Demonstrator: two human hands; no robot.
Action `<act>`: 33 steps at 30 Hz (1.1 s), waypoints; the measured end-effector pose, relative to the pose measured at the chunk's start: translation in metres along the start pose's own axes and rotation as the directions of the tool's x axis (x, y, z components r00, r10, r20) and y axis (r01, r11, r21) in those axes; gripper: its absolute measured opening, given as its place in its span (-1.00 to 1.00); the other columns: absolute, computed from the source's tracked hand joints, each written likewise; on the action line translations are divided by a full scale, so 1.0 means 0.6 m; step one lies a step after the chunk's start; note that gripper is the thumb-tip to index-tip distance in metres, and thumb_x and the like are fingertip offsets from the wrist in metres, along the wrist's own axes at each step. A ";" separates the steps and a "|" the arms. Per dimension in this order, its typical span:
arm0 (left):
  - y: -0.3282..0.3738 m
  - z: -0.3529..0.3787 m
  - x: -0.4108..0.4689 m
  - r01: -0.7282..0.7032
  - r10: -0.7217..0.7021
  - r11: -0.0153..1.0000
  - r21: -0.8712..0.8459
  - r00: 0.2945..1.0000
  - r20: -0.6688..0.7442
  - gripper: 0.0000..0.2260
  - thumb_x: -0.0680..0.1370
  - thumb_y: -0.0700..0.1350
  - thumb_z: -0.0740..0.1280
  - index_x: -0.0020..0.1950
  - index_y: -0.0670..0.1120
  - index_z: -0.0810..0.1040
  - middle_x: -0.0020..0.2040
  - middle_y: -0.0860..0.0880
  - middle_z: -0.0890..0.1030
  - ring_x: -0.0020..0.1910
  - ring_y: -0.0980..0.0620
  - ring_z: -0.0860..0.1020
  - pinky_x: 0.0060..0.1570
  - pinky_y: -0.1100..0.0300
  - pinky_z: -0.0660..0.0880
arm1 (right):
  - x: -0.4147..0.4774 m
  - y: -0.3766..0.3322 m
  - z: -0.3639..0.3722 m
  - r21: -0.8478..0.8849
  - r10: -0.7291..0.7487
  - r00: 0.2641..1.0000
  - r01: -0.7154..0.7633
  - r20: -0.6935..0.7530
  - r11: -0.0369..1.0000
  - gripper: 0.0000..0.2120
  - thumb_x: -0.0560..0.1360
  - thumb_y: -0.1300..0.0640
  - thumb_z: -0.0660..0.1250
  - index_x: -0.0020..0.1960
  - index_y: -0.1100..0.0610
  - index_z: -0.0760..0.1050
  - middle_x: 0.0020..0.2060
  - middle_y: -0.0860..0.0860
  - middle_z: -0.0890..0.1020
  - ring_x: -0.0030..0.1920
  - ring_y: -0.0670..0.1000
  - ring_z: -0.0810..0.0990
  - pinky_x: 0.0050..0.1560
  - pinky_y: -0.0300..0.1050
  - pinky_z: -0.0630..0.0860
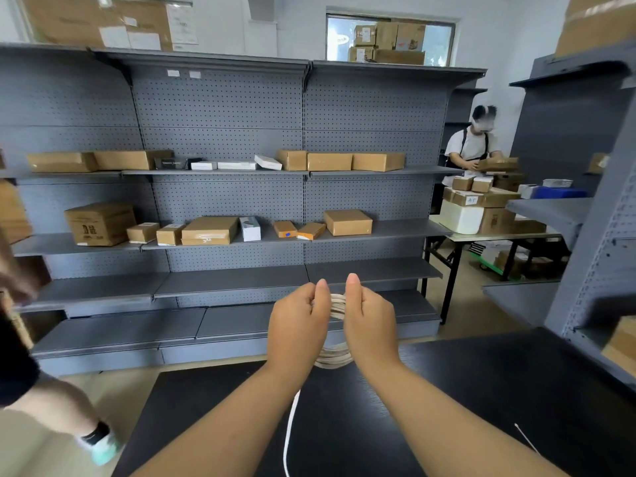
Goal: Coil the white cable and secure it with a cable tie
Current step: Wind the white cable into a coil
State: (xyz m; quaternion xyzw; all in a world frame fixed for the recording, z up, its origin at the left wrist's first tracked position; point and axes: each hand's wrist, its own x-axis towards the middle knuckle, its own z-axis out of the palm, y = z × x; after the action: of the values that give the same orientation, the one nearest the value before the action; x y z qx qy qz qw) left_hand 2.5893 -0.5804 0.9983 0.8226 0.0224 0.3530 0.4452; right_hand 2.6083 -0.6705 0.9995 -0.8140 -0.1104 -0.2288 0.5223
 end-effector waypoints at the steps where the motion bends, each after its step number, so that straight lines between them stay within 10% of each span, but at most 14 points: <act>1: -0.001 0.001 -0.001 0.009 -0.009 1.000 -0.020 1.000 0.001 -0.58 0.59 -0.06 0.14 -0.45 -0.08 0.15 -0.53 0.04 0.21 -0.48 0.08 0.19 -0.45 0.22 0.11 | 0.000 -0.002 -0.001 -0.008 0.008 1.000 -0.008 -0.012 1.000 -0.48 0.61 -0.02 0.03 -0.52 0.05 0.17 -0.56 -0.06 0.32 -0.43 0.02 0.32 -0.38 -0.05 0.22; 10: -0.008 0.011 -0.022 0.286 -0.306 0.891 -0.354 0.952 0.000 -0.55 0.61 0.02 0.09 -0.40 -0.22 0.29 -0.46 -0.10 0.31 -0.49 0.03 0.29 -0.41 0.19 0.30 | 0.005 0.003 0.001 0.143 0.113 0.990 -0.100 -0.080 0.985 -0.47 0.61 -0.02 0.05 -0.52 0.09 0.13 -0.59 -0.04 0.27 -0.47 0.00 0.25 -0.33 -0.06 0.22; 26: -0.016 0.013 -0.017 0.300 -0.334 0.888 -0.349 0.942 -0.041 -0.55 0.61 0.03 0.06 -0.35 -0.24 0.35 -0.44 -0.12 0.34 -0.44 -0.02 0.33 -0.38 0.13 0.33 | 0.009 0.026 -0.002 -0.369 -0.537 0.844 0.498 -0.003 0.785 -0.46 0.59 -0.18 -0.08 -0.30 0.13 0.43 -0.52 -0.04 0.51 -0.54 0.05 0.47 -0.55 -0.23 0.22; 33: -0.007 0.011 -0.018 0.326 -0.360 0.858 -0.397 0.933 -0.012 -0.57 0.62 0.00 0.06 -0.36 -0.21 0.39 -0.49 -0.07 0.39 -0.51 0.05 0.37 -0.42 0.19 0.35 | 0.008 0.027 0.000 -0.339 -0.475 0.880 0.444 -0.012 0.830 -0.48 0.54 -0.23 -0.05 -0.30 0.12 0.41 -0.52 -0.01 0.51 -0.51 0.10 0.48 -0.51 -0.18 0.21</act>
State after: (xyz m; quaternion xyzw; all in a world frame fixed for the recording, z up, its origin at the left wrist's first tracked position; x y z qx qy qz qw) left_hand 2.5866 -0.5867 0.9869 0.6847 0.1173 0.3004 0.6536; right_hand 2.6194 -0.6776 0.9889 -0.8266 -0.2384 -0.4013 0.3145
